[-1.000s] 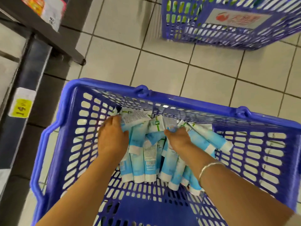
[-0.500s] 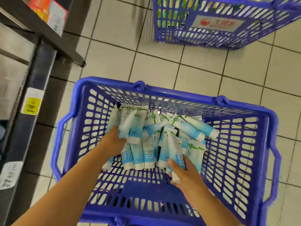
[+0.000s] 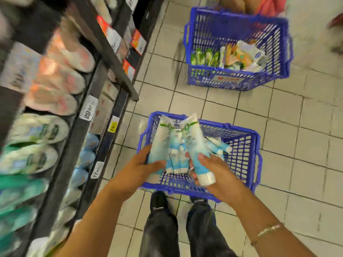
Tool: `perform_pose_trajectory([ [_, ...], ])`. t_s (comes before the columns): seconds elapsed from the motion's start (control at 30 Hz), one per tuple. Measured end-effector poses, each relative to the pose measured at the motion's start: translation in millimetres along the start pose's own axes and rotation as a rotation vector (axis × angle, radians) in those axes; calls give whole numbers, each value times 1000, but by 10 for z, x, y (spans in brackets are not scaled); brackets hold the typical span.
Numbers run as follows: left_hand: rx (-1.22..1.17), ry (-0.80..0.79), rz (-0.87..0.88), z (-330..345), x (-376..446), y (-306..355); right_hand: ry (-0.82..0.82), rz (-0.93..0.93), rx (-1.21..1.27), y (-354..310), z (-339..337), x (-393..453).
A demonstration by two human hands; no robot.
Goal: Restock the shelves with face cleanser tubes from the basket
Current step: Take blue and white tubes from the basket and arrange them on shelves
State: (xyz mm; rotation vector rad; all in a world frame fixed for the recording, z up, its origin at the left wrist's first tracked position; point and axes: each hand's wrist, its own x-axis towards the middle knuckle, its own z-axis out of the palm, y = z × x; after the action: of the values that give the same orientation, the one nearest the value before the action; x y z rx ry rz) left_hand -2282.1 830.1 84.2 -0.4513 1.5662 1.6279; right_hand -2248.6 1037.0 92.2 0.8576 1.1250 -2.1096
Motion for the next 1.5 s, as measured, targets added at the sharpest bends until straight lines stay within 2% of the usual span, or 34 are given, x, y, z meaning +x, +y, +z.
perform_pose_trajectory([
  [0.1,-142,62,60,49,-602,301,-79,-58,-1,-212,416,-403],
  [0.23,-369,114,171,113,-1318,593,-126,-135,-146,-381,961,-806],
  [0.43,-624,376,349,124,-2423,724,-292,-138,-322,-554,1660,-1501],
  [0.6,-775,584,455,309,-3354,483,-459,-67,-461,-416,2005,-2163],
  [0.87,-976,911,626,952,-4760,-295,-756,-6,-655,242,2483,-3107],
  [1.1,-1178,1045,910,1149,-5911,-960,-1013,177,-710,980,2988,-3931],
  [1.27,-1239,1123,1006,1073,-6568,-1339,-1073,310,-749,1599,3373,-4495],
  [1.5,-1176,1144,1057,781,-7583,-2033,-1112,370,-753,2765,3954,-5215],
])
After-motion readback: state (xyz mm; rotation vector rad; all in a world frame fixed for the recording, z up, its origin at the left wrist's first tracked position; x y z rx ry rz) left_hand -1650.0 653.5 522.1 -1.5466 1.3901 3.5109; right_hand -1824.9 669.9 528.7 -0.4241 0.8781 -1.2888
